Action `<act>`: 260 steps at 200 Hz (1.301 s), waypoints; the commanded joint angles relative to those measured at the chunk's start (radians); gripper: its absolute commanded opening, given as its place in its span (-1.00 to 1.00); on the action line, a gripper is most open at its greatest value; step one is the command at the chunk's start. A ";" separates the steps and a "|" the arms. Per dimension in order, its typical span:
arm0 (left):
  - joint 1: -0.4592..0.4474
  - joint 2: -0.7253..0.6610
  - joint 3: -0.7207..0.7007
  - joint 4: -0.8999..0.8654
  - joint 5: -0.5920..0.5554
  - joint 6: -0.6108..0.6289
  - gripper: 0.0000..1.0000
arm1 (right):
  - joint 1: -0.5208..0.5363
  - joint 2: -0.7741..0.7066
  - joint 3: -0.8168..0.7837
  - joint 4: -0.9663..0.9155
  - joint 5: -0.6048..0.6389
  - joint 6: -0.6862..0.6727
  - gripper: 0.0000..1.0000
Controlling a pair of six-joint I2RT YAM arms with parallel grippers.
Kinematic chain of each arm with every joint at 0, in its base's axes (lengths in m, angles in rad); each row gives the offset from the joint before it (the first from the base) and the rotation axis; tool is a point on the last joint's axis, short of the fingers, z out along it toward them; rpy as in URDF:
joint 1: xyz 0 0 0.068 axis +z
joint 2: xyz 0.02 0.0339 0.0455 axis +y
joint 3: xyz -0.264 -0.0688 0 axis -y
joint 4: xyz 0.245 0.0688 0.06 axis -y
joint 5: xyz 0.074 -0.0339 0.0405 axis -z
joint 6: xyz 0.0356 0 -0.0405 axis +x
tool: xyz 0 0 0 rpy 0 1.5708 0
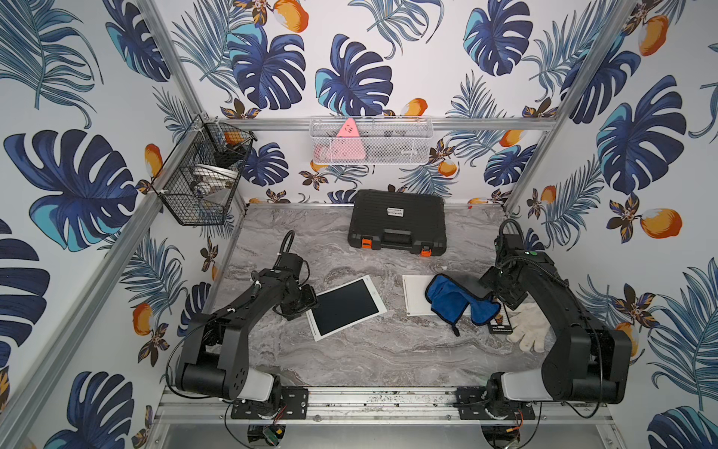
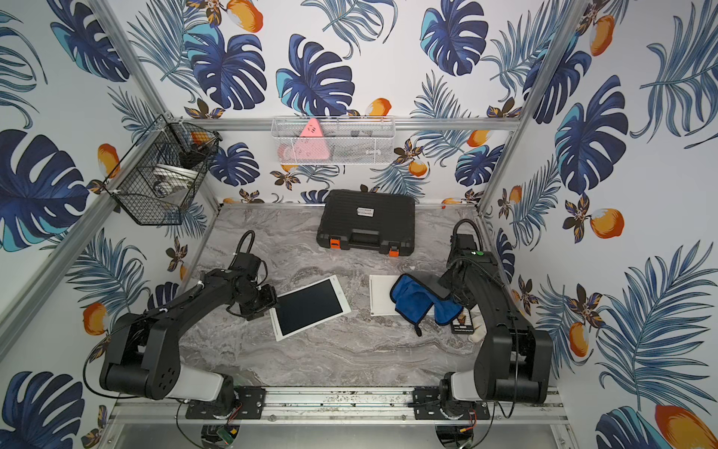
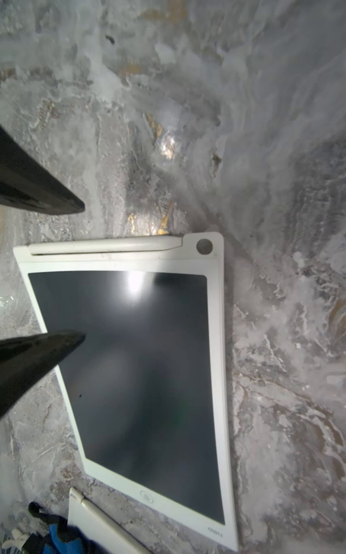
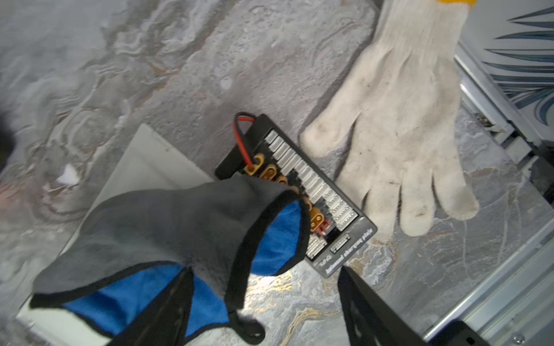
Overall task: Wipe the drawing tablet
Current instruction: Place the cleaning item on the drawing tablet, then move the distractor to the center of the board.
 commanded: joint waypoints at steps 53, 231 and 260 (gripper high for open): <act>0.000 -0.022 0.015 -0.040 0.017 0.021 0.32 | -0.314 0.181 0.002 0.067 0.005 0.102 0.74; 0.000 -0.059 0.006 -0.070 0.017 0.021 0.33 | -0.063 0.747 0.595 0.112 -0.350 -0.235 0.52; 0.007 -0.070 -0.002 -0.067 0.035 0.020 0.42 | -0.010 0.608 0.611 0.135 -0.310 -0.241 0.57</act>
